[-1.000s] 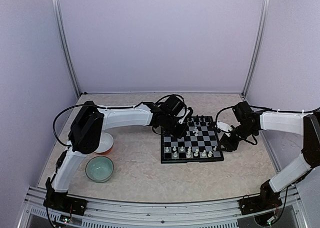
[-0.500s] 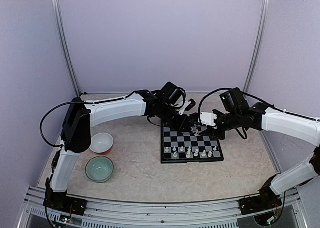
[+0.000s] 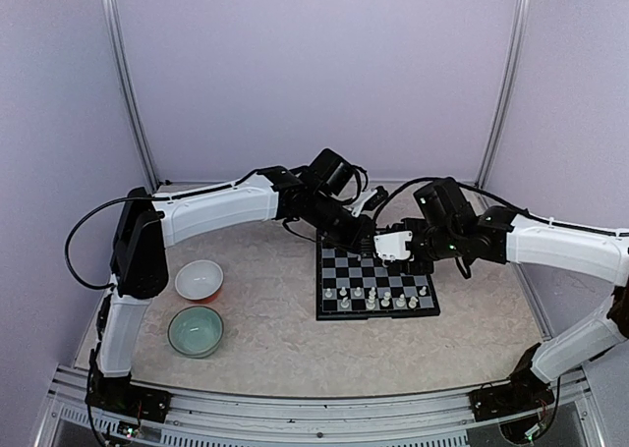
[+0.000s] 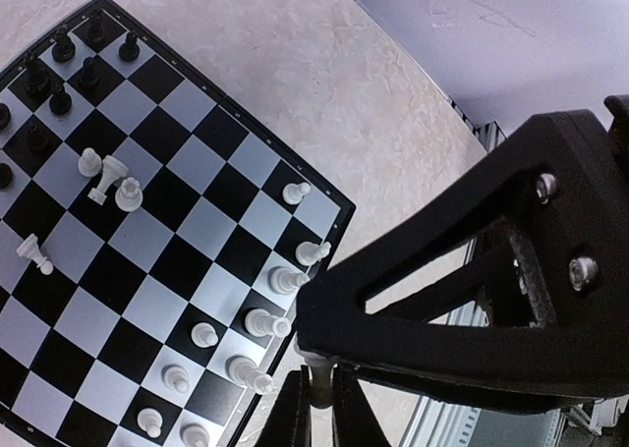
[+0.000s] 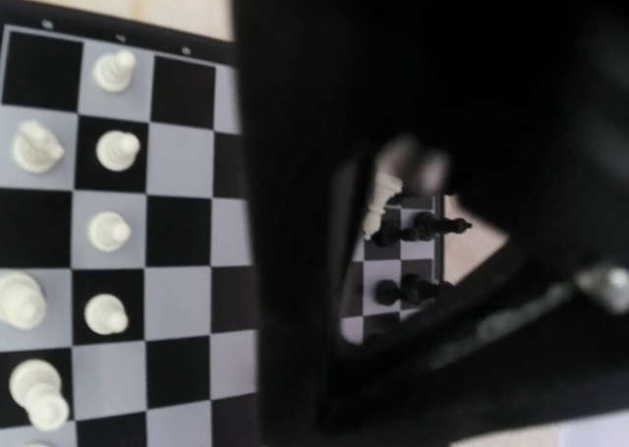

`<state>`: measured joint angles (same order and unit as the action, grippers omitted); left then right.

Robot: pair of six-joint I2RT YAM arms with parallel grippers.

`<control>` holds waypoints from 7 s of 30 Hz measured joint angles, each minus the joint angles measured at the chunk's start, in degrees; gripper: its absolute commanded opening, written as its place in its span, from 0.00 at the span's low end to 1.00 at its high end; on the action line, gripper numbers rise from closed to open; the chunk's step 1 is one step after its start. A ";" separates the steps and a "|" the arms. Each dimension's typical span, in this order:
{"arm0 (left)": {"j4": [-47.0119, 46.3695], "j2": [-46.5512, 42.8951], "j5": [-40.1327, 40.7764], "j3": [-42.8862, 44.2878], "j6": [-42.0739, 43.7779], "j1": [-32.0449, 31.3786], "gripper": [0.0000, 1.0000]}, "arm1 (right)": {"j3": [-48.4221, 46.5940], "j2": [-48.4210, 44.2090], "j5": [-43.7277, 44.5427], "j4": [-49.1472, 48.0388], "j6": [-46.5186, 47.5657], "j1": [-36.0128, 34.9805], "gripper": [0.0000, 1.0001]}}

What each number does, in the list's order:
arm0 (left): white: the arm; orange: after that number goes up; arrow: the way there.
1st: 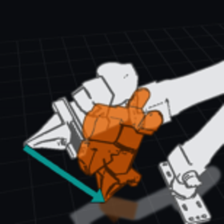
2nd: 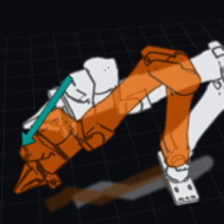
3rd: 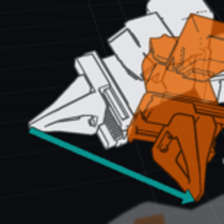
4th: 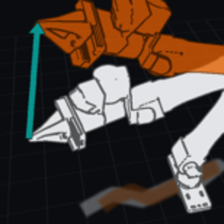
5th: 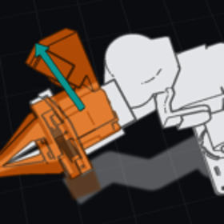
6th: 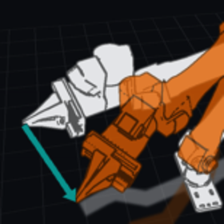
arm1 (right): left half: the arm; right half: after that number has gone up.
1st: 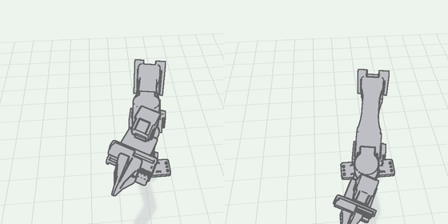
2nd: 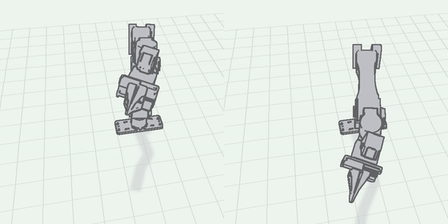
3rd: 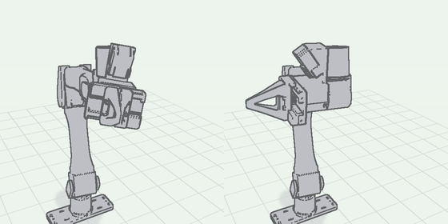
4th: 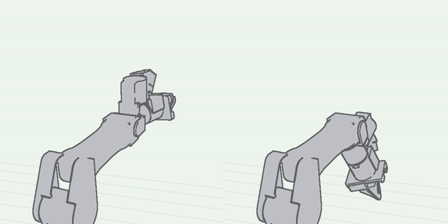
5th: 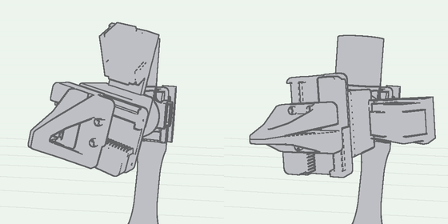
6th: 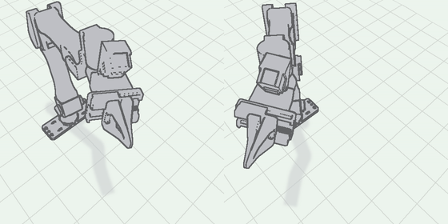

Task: Set up the chess pieces on the board
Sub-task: Pass from the left arm to the right, then pass from the right arm to the left, then place the pawn on e2.

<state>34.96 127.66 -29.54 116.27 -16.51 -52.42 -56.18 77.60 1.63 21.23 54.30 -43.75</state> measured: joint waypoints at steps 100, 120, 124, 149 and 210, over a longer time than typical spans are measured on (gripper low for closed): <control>-42.64 -20.35 23.21 -32.35 3.39 -12.26 0.13 | 1.77 -6.51 -52.41 2.47 -27.02 18.80 0.10; -28.28 -12.92 24.26 -21.77 6.27 -8.46 0.07 | 10.45 -19.91 -43.85 8.07 -19.91 26.84 0.68; -21.81 -8.09 25.09 -16.33 7.74 -8.48 0.07 | 12.87 -24.57 -40.19 5.49 -22.25 31.54 0.68; -4.11 10.40 28.55 1.77 12.98 -9.92 0.07 | 15.21 -19.82 -26.67 -0.20 -23.50 31.87 0.68; -16.15 -17.05 36.61 -20.76 12.66 -2.16 0.40 | 2.89 2.05 -27.36 1.42 -17.90 23.47 0.46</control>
<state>18.81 110.61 7.07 95.50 -3.86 -54.59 -53.30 79.66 -25.74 22.65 36.40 -20.27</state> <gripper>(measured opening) 0.390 0.466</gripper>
